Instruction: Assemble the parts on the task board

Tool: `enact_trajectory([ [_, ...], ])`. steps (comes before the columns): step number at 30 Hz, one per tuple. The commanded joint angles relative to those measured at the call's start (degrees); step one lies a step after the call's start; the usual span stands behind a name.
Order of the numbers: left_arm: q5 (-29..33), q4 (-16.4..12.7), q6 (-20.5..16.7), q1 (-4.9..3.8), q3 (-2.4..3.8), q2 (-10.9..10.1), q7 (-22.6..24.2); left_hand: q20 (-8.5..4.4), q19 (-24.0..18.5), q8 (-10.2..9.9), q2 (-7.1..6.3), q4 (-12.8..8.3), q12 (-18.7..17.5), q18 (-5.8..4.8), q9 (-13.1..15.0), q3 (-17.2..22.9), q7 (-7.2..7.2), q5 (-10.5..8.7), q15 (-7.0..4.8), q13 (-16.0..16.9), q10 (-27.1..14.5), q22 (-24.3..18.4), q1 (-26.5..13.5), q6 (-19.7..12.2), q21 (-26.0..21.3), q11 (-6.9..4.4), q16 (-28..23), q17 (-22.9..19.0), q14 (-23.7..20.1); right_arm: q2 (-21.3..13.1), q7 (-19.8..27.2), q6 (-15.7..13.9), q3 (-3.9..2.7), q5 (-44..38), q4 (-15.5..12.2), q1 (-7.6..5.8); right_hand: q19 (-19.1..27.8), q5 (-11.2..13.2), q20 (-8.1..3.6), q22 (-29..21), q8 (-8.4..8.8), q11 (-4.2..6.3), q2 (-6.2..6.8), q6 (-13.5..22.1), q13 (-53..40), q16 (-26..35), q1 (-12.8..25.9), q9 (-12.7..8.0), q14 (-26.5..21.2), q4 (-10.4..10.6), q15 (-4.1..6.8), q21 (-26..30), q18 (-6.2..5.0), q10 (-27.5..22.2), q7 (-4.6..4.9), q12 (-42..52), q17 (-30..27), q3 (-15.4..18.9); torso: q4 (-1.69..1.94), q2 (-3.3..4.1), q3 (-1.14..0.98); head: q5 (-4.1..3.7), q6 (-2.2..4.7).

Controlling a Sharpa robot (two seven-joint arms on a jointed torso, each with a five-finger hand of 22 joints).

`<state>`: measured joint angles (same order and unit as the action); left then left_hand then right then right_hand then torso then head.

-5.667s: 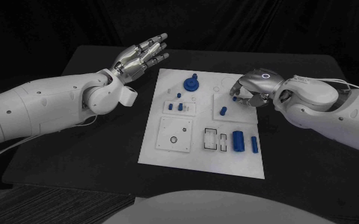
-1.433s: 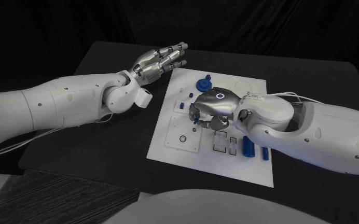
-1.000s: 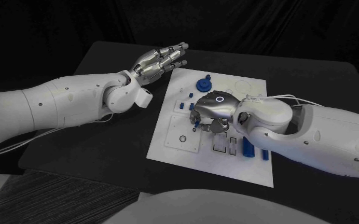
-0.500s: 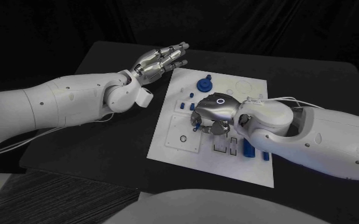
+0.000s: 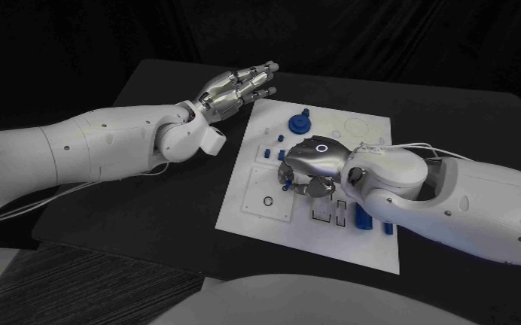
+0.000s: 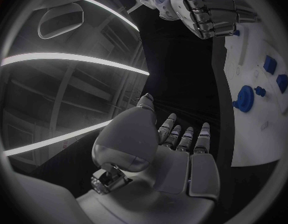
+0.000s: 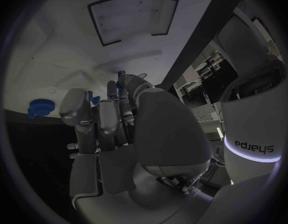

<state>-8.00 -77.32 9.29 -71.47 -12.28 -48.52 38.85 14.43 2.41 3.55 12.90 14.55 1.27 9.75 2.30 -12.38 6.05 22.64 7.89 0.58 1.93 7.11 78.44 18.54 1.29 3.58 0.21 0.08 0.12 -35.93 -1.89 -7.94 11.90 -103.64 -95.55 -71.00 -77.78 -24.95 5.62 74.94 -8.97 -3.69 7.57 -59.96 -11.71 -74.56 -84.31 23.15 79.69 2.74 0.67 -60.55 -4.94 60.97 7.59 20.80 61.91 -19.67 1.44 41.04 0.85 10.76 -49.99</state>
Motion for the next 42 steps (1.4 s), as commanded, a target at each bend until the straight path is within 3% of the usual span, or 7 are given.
enact_trajectory([
  [1,0.4,0.0,0.7,0.08,0.06,0.1,2.6,0.2,-0.1,0.2,0.5,0.1,0.2,0.63,0.1,0.1,-0.02,0.25,0.15,0.1,0.0,0.1,0.0,0.5,0.1,0.39,-0.1,0.0,0.0,0.0,-0.8,-0.3,-0.03,-0.4,0.1,0.19,0.5,0.0,0.01,7.2,0.2,-0.41,0.08,0.3,0.0,0.1,-0.6,0.0,0.0,-0.1,-0.42,0.4,-0.97,0.1,0.04,-0.3,-0.1,-0.2,0.03,0.06,-0.03,0.21,-0.01],
  [5,0.4,0.0,0.8,0.08,0.06,0.1,2.6,0.2,-0.1,0.2,0.5,0.1,0.2,0.63,0.1,0.1,-0.02,0.25,0.15,0.1,0.0,0.1,0.0,0.5,0.1,0.39,-0.1,0.0,0.0,0.1,-0.7,-0.7,-0.03,-0.4,0.1,0.24,0.5,0.0,0.03,7.3,0.26,-0.44,0.1,0.4,0.0,0.0,-0.6,-0.1,0.0,-0.2,-0.43,0.3,-0.95,0.1,0.07,-0.3,0.1,-0.2,0.0,0.1,-0.03,-0.02,-0.01],
  [11,0.4,0.2,0.9,0.08,0.06,0.3,2.5,0.19,-0.1,0.2,0.54,0.2,0.2,0.63,0.1,0.1,0.02,0.28,0.17,0.1,0.0,0.0,0.0,0.6,0.1,0.43,-0.1,0.0,0.0,0.3,-0.8,-0.6,-0.03,-0.4,0.1,0.31,0.5,0.0,0.03,7.3,0.28,-0.44,0.09,0.3,0.0,0.0,-0.6,-0.1,0.0,-0.2,-0.44,0.3,-0.96,0.1,0.08,-0.3,0.1,-0.2,0.28,-0.01,-0.07,-0.29,-0.01],
  [17,0.4,0.3,1.0,0.09,0.06,0.4,2.3,0.19,-0.1,0.2,0.54,0.2,0.2,0.63,0.1,0.1,0.02,0.28,0.17,0.1,0.0,0.0,0.0,0.6,0.1,0.43,-0.1,0.0,0.0,0.4,-1.1,0.1,-0.03,-0.4,0.2,0.38,0.6,0.0,0.04,7.2,0.29,-0.43,0.07,0.3,0.0,0.0,-0.6,-0.1,0.0,-0.2,-0.44,0.4,-0.98,0.2,0.07,-0.3,0.0,-0.3,0.06,-0.02,-0.02,-0.01,-0.01],
  [24,0.4,0.3,1.2,0.09,0.06,0.4,2.2,0.19,-0.1,0.2,0.54,0.2,0.2,0.63,0.1,0.1,0.02,0.28,0.17,0.1,0.0,0.0,0.0,0.6,0.1,0.43,-0.1,0.0,0.0,0.4,-1.2,0.6,-0.03,-0.4,0.2,0.46,0.6,0.0,0.04,7.2,0.32,-0.44,0.09,0.3,0.0,0.1,-0.6,-0.1,-0.1,-0.2,-0.44,0.4,-0.98,0.2,0.08,-0.3,0.0,-0.3,0.1,-0.08,0.07,0.1,-0.01],
  [42,0.4,0.4,1.5,0.11,0.06,0.5,1.9,0.23,0.0,0.3,0.69,0.2,0.2,0.62,0.1,0.1,0.11,0.45,0.32,0.1,-0.1,0.3,0.1,0.8,0.1,0.52,-0.1,0.0,0.1,0.4,-2.0,2.0,-0.03,-0.4,-0.1,0.59,1.1,-0.4,0.16,7.0,0.96,-0.68,0.25,0.7,0.0,0.3,-0.7,-0.4,-0.4,-0.8,-0.6,1.2,-1.15,-0.3,0.29,-0.7,-0.5,-0.6,0.06,-0.02,-0.01,-0.15,-0.01],
])
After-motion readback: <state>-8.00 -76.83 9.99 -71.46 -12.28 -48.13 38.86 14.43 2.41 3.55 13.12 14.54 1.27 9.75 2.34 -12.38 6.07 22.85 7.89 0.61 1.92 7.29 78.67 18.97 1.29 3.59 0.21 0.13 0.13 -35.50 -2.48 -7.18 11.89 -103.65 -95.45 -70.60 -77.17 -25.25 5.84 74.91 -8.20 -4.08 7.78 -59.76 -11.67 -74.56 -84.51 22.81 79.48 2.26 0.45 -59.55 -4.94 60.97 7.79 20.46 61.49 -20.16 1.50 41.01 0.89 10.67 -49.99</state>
